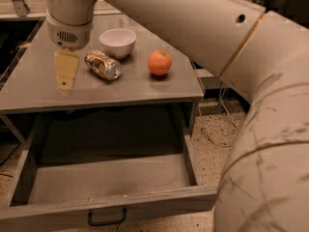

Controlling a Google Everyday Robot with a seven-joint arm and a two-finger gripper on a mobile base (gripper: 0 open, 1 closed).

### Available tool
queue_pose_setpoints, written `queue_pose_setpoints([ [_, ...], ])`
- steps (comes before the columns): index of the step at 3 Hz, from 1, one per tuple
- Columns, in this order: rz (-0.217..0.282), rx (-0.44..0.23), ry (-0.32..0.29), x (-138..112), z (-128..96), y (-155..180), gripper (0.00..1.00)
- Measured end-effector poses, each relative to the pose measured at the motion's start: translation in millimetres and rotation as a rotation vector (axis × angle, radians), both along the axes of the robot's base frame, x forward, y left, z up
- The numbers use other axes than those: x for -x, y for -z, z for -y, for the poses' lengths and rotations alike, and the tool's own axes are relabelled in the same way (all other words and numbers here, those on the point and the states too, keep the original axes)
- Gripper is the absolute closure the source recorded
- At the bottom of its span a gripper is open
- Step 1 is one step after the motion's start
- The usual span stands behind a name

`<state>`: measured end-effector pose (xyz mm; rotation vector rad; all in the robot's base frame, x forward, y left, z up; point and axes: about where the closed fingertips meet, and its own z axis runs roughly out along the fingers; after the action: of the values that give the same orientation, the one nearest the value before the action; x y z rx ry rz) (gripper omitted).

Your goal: Place orange can into top drawer

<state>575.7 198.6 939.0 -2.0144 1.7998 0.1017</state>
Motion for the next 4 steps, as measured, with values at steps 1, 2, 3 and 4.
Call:
queue_pose_setpoints([
  [1,-0.013,0.009,0.012,-2,-1,3,0.00],
  [2,-0.073,0.046,0.104,-20,3,20,0.00],
  [3,-0.121,0.108,0.215,-41,21,40,0.00],
  [4,-0.133,0.168,0.308,-59,47,48,0.00],
])
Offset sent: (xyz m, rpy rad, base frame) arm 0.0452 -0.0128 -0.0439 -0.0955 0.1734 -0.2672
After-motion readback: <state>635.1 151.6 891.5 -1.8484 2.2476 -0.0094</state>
